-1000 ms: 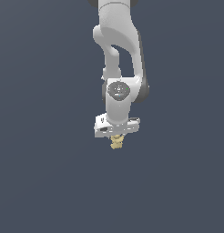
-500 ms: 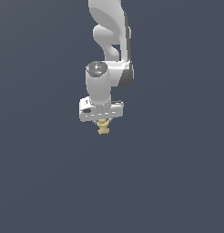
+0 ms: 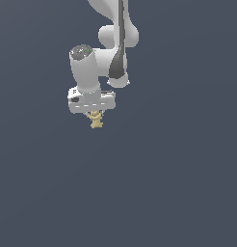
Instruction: Pick up the object and move it to a goal position.
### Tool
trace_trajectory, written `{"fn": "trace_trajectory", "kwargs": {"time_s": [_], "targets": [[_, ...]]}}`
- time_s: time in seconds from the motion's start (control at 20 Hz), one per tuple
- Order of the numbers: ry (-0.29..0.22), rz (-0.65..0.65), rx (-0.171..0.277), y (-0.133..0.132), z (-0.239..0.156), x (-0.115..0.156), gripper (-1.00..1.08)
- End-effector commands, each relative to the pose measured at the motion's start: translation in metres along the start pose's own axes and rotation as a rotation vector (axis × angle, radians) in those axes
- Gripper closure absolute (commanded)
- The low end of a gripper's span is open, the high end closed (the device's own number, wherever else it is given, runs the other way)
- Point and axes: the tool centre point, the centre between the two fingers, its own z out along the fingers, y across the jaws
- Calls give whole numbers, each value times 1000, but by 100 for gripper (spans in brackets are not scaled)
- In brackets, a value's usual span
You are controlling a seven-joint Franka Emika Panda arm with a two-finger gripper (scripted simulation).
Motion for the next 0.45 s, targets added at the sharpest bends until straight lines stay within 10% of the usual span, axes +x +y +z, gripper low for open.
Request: {"fn": "trace_trajectory", "kwargs": {"time_s": [0.0,0.4], "targets": [[0,-1,0,10,-7,-13,108],[0,-2,0,26,-16,-31,108]]}}
